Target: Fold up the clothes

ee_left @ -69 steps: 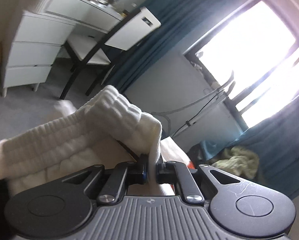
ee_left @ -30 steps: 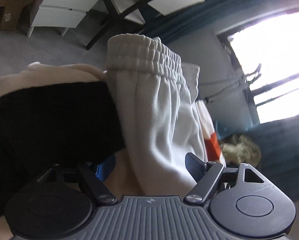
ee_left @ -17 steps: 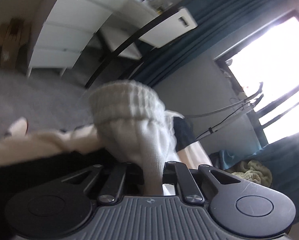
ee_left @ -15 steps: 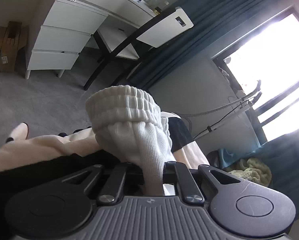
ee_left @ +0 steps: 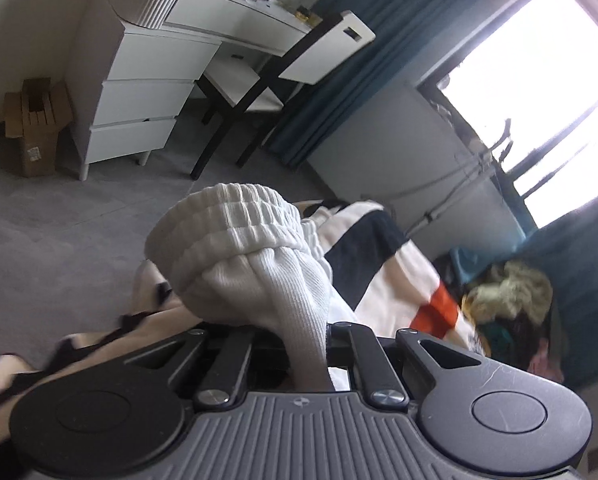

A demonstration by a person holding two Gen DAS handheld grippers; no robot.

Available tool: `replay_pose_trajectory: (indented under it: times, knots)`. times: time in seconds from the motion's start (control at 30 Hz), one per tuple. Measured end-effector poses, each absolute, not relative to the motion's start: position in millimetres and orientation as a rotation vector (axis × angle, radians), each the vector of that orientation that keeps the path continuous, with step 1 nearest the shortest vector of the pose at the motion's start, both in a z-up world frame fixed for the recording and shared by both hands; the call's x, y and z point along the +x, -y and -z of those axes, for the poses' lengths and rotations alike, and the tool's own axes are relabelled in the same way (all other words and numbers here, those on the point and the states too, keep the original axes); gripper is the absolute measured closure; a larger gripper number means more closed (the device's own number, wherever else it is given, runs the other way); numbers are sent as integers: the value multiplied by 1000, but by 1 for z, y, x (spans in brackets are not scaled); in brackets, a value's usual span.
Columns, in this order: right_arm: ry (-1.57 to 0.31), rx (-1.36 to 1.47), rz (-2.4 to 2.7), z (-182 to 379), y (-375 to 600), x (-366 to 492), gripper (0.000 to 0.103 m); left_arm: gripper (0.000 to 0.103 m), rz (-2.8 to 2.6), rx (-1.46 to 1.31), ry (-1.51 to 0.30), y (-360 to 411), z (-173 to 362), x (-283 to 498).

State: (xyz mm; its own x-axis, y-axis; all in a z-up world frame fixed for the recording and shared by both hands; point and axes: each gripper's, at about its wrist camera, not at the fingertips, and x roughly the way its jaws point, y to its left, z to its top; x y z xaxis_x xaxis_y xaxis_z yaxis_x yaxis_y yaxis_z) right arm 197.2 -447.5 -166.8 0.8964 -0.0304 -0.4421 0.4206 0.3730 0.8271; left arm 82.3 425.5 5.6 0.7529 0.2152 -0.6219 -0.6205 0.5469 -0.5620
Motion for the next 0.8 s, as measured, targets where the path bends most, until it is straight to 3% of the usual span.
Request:
replay_pose_trajectory:
  times: [0.2, 0.43, 0.7, 0.8]
  knots:
    - [-510, 1267, 309, 191, 465, 156, 92, 93, -512, -862, -598, -439, 24, 26]
    - [-536, 1327, 254, 210, 473, 151, 92, 88, -557, -716, -638, -405, 46, 16]
    - [-536, 1304, 222, 209, 479, 150, 92, 43, -478, -469, -814, -352, 27, 10]
    - [-517, 1282, 209, 204, 479, 150, 92, 33, -437, -396, -803, -327, 10, -1]
